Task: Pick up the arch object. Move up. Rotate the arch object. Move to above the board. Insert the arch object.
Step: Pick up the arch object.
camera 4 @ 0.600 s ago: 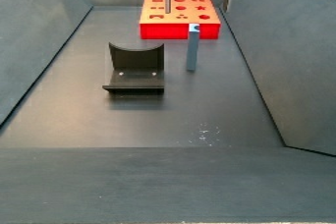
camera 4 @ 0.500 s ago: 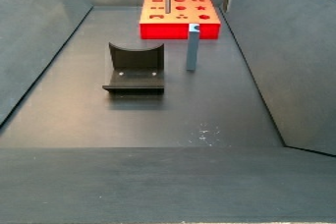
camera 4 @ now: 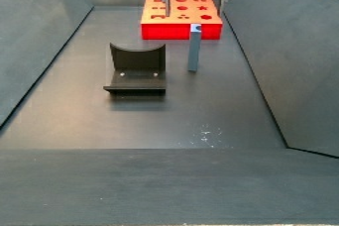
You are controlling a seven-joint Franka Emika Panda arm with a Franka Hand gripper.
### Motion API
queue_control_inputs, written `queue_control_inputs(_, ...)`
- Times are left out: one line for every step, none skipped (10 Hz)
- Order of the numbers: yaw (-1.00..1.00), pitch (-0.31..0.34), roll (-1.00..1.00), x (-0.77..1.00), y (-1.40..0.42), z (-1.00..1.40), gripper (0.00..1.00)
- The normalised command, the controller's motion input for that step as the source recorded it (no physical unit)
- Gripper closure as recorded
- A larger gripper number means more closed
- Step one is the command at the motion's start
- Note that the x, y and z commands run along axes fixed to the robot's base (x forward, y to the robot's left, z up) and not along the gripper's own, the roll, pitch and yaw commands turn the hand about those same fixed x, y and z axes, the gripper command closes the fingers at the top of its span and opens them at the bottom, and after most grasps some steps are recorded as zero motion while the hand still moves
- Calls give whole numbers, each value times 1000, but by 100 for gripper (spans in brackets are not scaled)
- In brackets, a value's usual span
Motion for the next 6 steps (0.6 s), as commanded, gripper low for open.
queue_control_inputs(0, -76, -16, -117, -349, -354, 0)
queue_control_inputs(0, -49, 0, -40, -309, -354, 0)
queue_control_inputs(57, -46, 0, -83, -380, -374, 0)
queue_control_inputs(160, -41, 0, -49, -406, -363, 0)
queue_control_inputs(169, -41, 0, -3, -406, -351, 0)
queue_control_inputs(111, -30, 0, 0, -389, -383, 0)
